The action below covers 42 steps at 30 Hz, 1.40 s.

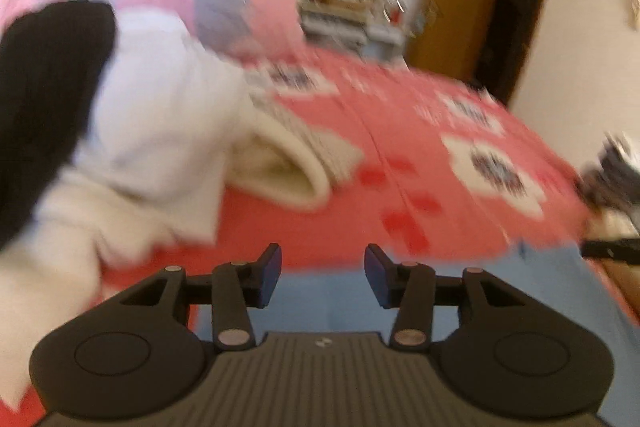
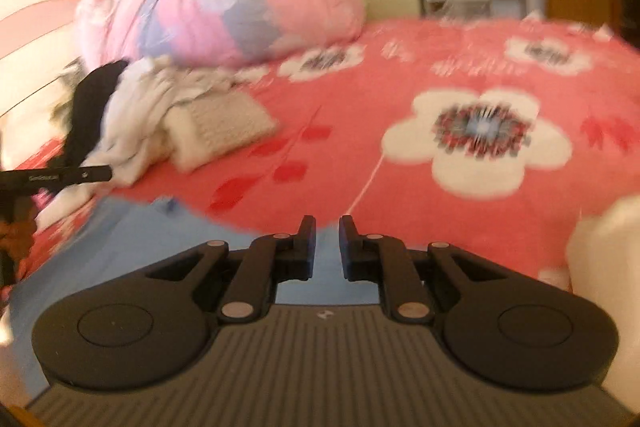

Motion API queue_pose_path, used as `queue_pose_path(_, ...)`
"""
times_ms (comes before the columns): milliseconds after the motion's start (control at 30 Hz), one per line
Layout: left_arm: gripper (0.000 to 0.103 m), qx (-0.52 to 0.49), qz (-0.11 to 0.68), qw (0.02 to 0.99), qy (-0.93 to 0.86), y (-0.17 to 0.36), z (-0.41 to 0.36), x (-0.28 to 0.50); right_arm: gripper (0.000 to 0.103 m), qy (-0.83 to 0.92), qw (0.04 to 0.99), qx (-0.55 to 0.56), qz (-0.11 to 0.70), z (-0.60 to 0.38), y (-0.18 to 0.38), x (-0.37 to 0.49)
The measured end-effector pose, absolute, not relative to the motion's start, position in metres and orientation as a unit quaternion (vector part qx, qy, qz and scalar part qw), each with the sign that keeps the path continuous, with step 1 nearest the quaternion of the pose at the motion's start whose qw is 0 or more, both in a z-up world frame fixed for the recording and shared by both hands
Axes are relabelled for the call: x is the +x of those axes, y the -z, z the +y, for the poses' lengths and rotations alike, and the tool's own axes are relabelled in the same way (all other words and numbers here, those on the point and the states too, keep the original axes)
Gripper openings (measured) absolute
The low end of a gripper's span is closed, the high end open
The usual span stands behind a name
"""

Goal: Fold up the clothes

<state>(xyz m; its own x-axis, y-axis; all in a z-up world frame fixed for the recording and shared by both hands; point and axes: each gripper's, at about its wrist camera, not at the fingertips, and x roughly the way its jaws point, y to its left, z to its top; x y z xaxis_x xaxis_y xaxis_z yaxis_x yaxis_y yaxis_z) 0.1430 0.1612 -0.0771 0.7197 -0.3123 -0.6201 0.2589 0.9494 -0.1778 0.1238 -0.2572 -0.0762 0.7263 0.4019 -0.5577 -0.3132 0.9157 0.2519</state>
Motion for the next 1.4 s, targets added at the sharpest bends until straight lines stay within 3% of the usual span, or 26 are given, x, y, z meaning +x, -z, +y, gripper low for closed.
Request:
queue_pose_path(100,0.048,-0.018,0.38,0.916,0.124,0.102,0.156,0.153,0.011,-0.146,0.914,0.087,0.367,-0.274,0.096,0.138)
queue_pose_path(167,0.045,-0.049,0.373,0.921,0.107,0.098,0.165,0.156,0.008,-0.081,0.923,0.111,0.36,-0.294,0.107,0.15)
queue_pose_path(233,0.044,-0.076,0.364,0.923,0.096,0.088,0.176,0.152,0.013,-0.006,0.933,0.14,0.331,-0.312,0.101,0.148)
queue_pose_path(367,0.045,-0.09,0.355,0.925,0.107,0.062,0.195,0.115,0.013,-0.034,0.94,0.17,0.294,-0.325,0.069,0.11)
queue_pose_path(500,0.045,-0.102,0.351,0.923,0.122,0.04,0.211,0.077,0.013,-0.101,0.925,0.171,0.325,-0.32,0.059,0.06)
queue_pose_path(667,0.044,-0.089,0.401,0.904,0.12,0.08,0.212,0.028,0.011,-0.138,0.889,0.182,0.397,-0.316,0.094,0.01)
queue_pose_path(733,0.035,-0.106,0.4,0.905,0.095,0.09,0.225,0.015,0.0,-0.092,0.886,0.204,0.406,-0.329,0.109,-0.005)
queue_pose_path(800,0.039,-0.138,0.385,0.908,0.085,0.085,0.239,0.003,0.004,-0.07,0.884,0.244,0.392,-0.34,0.105,-0.02)
queue_pose_path(967,0.046,-0.183,0.365,0.91,0.078,0.076,0.261,-0.021,0.006,-0.119,0.916,0.178,0.338,-0.311,0.067,-0.053)
queue_pose_path(1167,0.041,-0.193,0.399,0.894,0.072,0.1,0.27,-0.038,0.0,-0.071,0.906,0.144,0.392,-0.315,0.105,-0.066)
queue_pose_path(1267,0.044,-0.226,0.389,0.891,0.054,0.092,0.288,-0.047,0.005,-0.038,0.918,0.122,0.376,-0.314,0.085,-0.083)
queue_pose_path(1400,0.048,-0.248,0.382,0.889,0.053,0.087,0.299,-0.061,0.005,-0.096,0.935,0.107,0.324,-0.287,0.06,-0.095)
